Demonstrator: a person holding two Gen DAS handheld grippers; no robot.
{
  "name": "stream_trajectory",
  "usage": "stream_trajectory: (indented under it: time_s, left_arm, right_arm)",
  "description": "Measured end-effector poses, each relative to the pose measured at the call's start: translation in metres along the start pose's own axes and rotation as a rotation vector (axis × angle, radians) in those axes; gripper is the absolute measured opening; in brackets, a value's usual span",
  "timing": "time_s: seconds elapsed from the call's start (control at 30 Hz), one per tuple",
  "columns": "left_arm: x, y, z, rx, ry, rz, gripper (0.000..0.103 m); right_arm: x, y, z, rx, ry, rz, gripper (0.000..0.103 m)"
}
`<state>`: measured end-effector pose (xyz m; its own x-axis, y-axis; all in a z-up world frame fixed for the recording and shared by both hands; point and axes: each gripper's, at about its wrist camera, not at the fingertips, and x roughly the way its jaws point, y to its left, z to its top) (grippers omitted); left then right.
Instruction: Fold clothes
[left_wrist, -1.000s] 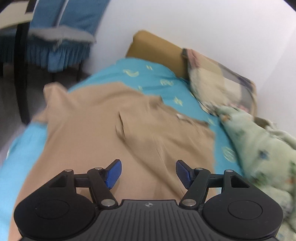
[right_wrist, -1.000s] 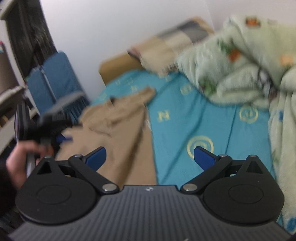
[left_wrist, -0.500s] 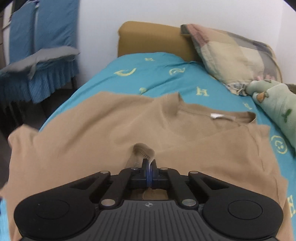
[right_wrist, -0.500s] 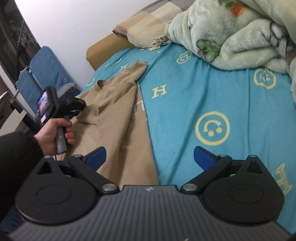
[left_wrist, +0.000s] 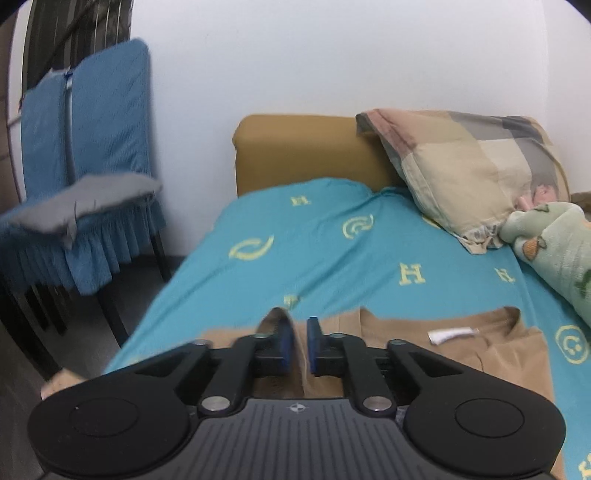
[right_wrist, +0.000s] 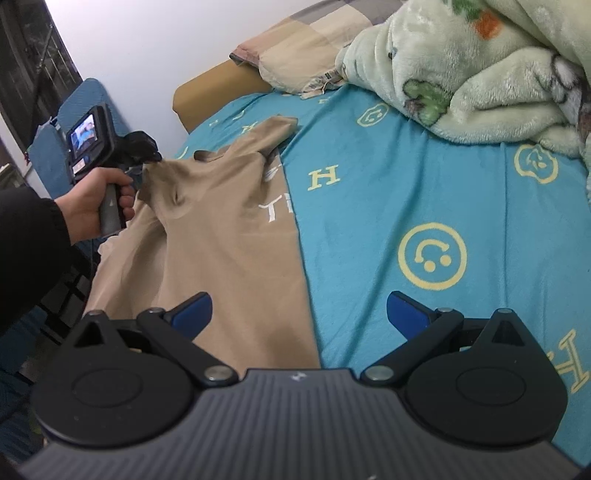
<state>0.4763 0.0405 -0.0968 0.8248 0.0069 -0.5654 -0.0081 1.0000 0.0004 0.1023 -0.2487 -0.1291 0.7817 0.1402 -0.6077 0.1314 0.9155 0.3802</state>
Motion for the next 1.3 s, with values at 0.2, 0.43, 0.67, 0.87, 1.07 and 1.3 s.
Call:
stream_trajectory:
  time_s: [0.2,0.43,0.67,0.87,1.07,1.3]
  left_arm:
    - [-0.038,0.019,-0.034,-0.118,0.054,-0.056,0.058]
    - [-0.062,0.020,-0.077,-0.188,0.155,-0.045,0.056]
    - [-0.069,0.014,-0.082,-0.155,0.097,-0.014,0.009]
    - [-0.068,0.009,-0.093,-0.029,0.072,0.027,0.012]
    - [-0.112,0.014,-0.102,-0.012,0.078,0.013,0.048]
    - [-0.234,-0.005,-0.100,0.017,0.048,-0.103,0.083]
  right_arm:
    - [-0.002,-0.003,0.001,0.008,-0.001,-0.001,0.103]
    - [-0.006,-0.004,0.002,0.015,-0.009,0.006,0.103]
    - [-0.007,-0.006,0.002,0.027,-0.007,0.011,0.103]
    - [-0.006,-0.006,0.004,0.030,-0.016,0.028,0.103]
    - [-0.014,-0.003,0.005,-0.029,-0.072,0.028,0.103]
    - [-0.047,0.000,0.006,-0.091,-0.181,0.051,0.103]
